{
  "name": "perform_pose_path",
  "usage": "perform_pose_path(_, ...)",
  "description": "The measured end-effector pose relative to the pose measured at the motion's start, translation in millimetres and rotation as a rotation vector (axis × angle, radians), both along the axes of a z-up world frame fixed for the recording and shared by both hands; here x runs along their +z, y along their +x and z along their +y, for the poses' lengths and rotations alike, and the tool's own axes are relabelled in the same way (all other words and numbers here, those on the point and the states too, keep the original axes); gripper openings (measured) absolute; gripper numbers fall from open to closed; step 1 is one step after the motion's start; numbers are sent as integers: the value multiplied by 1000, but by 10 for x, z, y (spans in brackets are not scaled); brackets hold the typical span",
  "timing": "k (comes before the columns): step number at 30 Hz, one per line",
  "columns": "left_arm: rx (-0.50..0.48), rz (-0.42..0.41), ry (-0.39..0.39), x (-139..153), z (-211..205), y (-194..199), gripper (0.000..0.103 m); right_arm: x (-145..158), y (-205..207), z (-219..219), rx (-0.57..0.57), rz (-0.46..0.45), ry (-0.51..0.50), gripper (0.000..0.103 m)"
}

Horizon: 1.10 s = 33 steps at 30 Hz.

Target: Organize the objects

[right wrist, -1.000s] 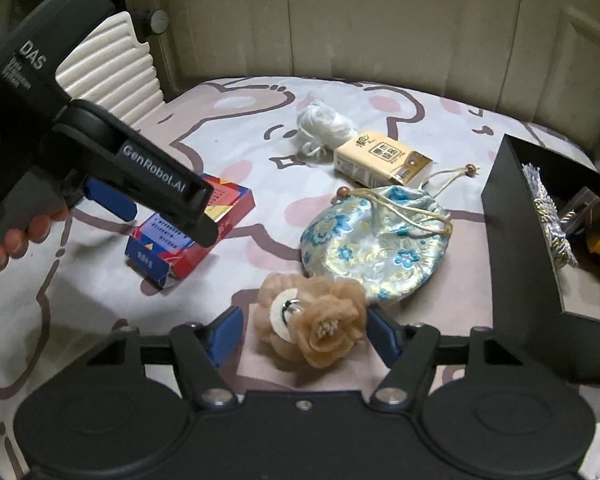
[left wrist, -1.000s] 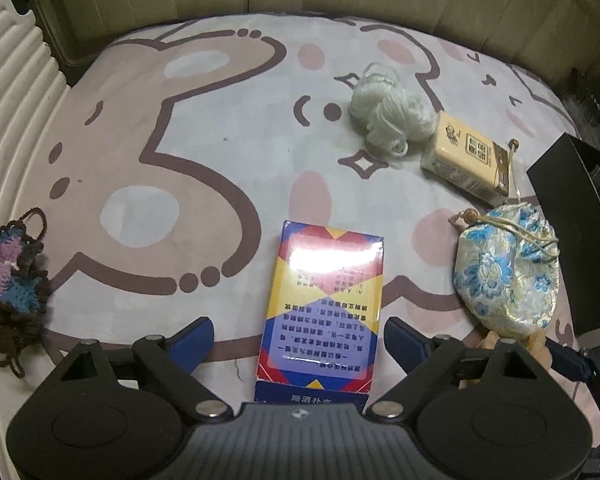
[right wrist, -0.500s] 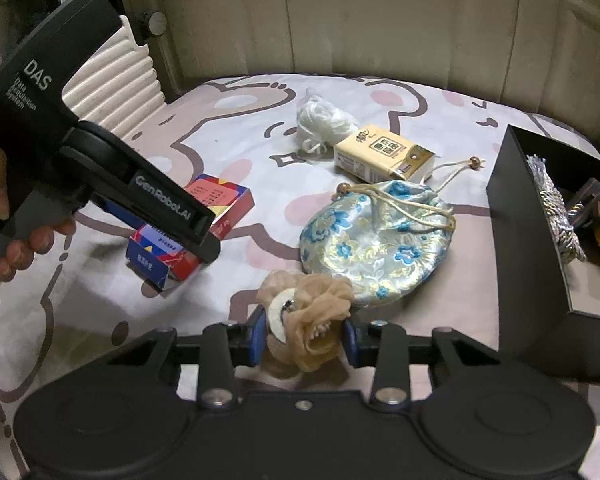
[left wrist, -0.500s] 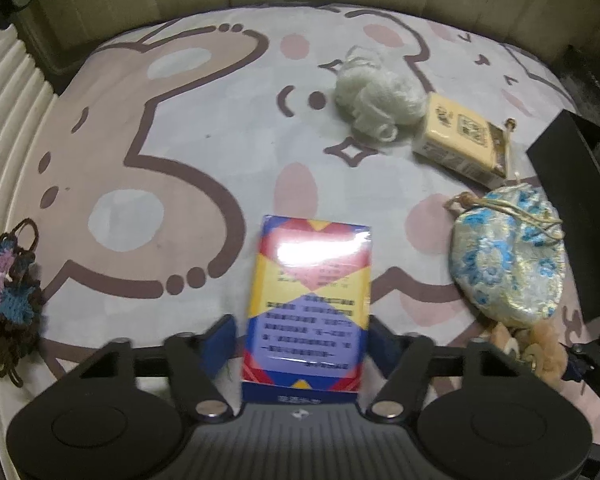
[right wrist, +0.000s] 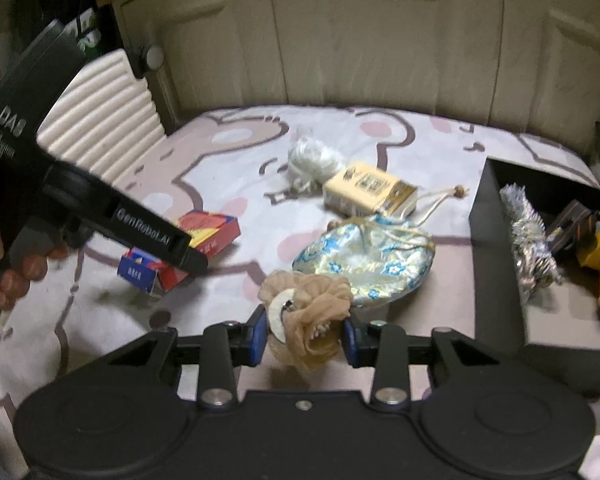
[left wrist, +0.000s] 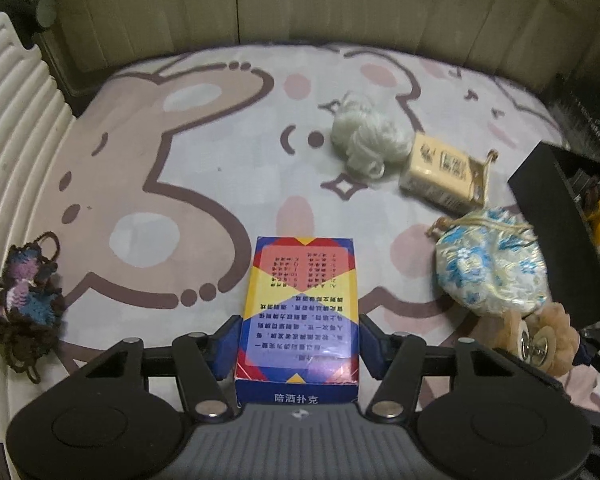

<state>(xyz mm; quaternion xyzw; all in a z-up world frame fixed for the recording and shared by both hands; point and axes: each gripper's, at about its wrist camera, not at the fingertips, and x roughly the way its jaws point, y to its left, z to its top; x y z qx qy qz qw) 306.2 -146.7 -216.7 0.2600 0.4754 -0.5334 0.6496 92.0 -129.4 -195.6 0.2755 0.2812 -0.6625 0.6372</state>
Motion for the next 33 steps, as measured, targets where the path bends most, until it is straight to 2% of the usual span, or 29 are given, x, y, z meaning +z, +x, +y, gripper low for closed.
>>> perform_pose_path(10, 71, -7, -100, 308, 171, 48, 60, 294, -52, -7, -30, -2, -67, 38)
perform_pose_path(22, 98, -78, -218, 703, 432, -73, 60, 531, -151, 34, -69, -5, -106, 38)
perform_pose_path(26, 119, -71, -248, 783, 511, -102, 60, 616, -167, 49, -70, -2, -118, 38)
perform_pose_path(33, 147, -122, -286, 903, 601, -222, 60, 736, -205, 58, -83, 3, -109, 38)
